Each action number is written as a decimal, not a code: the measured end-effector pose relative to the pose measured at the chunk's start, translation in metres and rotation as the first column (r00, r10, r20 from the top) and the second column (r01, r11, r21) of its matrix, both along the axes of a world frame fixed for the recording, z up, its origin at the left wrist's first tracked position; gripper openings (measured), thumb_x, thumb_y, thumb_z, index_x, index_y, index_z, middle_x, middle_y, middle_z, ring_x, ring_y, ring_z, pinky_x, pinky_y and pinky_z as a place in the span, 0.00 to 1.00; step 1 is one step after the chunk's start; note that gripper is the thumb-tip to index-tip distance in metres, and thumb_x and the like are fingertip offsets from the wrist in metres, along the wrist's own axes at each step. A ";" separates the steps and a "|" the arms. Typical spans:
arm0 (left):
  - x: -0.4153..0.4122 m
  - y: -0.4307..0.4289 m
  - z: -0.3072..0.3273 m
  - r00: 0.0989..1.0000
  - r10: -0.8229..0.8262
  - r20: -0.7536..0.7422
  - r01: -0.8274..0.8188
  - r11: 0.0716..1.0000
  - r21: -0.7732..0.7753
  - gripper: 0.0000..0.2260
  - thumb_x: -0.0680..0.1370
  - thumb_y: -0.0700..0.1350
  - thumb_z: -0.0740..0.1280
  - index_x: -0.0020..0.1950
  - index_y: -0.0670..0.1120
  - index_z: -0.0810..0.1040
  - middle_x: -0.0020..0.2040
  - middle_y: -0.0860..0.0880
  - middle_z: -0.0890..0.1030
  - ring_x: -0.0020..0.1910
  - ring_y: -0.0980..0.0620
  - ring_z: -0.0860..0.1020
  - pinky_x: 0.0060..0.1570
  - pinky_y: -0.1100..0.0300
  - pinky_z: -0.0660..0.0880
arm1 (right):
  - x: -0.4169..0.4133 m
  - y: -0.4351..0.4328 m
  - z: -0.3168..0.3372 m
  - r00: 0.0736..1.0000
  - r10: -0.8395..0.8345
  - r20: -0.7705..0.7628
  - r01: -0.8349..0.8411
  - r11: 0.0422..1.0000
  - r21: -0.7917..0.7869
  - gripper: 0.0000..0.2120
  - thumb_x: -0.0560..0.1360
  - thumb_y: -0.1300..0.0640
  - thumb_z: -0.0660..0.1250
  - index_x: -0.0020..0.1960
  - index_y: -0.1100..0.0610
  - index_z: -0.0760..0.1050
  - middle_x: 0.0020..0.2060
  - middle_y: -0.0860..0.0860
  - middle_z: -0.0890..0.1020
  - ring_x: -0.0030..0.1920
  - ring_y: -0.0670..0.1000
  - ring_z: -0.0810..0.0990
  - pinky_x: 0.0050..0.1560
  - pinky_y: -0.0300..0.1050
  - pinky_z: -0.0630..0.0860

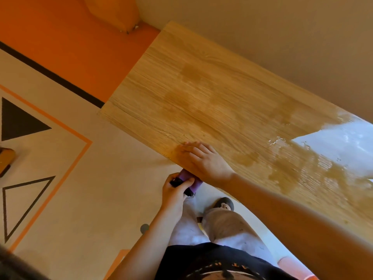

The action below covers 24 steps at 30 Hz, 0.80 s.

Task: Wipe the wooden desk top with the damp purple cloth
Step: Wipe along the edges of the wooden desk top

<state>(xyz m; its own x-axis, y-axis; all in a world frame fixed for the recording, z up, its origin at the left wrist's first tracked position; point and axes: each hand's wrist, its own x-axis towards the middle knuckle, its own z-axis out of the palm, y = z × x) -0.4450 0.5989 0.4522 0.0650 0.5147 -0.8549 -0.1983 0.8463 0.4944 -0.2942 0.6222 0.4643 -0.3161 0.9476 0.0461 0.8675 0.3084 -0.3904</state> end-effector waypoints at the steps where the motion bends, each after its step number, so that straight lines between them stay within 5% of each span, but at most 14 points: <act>1: -0.003 0.006 0.002 1.000 0.012 0.003 -0.012 1.000 0.014 0.13 0.71 0.31 0.72 0.53 0.42 0.76 0.51 0.40 0.82 0.51 0.42 0.82 0.52 0.50 0.80 | 0.003 -0.001 0.003 1.000 0.011 -0.013 -0.011 1.000 -0.008 0.16 0.79 0.52 0.60 0.64 0.55 0.74 0.64 0.51 0.77 0.67 0.52 0.72 0.68 0.48 0.65; 8: 0.009 -0.001 0.007 0.997 0.066 -0.030 -0.063 0.992 0.110 0.11 0.75 0.30 0.67 0.52 0.43 0.75 0.49 0.43 0.81 0.46 0.48 0.81 0.41 0.59 0.78 | 0.050 -0.059 0.029 0.976 -0.205 -0.076 0.205 0.979 -0.017 0.18 0.78 0.53 0.61 0.66 0.57 0.72 0.68 0.52 0.72 0.73 0.51 0.63 0.70 0.50 0.63; 14: 0.072 -0.094 -0.007 0.990 -0.136 -0.027 0.137 0.991 0.015 0.17 0.71 0.35 0.74 0.57 0.43 0.77 0.53 0.41 0.82 0.56 0.42 0.80 0.62 0.44 0.74 | 0.117 -0.162 0.017 0.964 -0.253 0.084 0.257 0.966 -0.040 0.15 0.75 0.56 0.65 0.62 0.57 0.75 0.65 0.52 0.75 0.70 0.53 0.68 0.66 0.49 0.68; 18: 0.096 -0.128 -0.013 0.988 -0.158 -0.003 0.158 0.987 -0.005 0.20 0.69 0.38 0.76 0.59 0.47 0.78 0.55 0.43 0.83 0.56 0.44 0.80 0.60 0.47 0.75 | 0.137 -0.201 -0.003 0.957 -0.207 0.202 0.219 0.975 -0.037 0.17 0.75 0.57 0.65 0.63 0.58 0.73 0.67 0.53 0.74 0.68 0.53 0.67 0.67 0.49 0.64; 24: 0.088 -0.113 -0.008 1.000 0.018 0.017 -0.018 0.998 0.053 0.17 0.72 0.31 0.70 0.59 0.40 0.76 0.55 0.39 0.81 0.57 0.40 0.79 0.60 0.47 0.75 | 0.136 -0.204 -0.011 0.964 -0.225 0.138 0.228 0.974 -0.003 0.13 0.79 0.54 0.59 0.61 0.57 0.74 0.67 0.50 0.74 0.69 0.51 0.67 0.66 0.48 0.62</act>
<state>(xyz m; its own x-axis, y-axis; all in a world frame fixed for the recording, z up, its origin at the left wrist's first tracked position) -0.3570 0.4864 0.4443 0.0690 0.5609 -0.8250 -0.2217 0.8149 0.5355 -0.1583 0.4186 0.4533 -0.0951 0.9955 -0.0007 0.9591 0.0915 -0.2678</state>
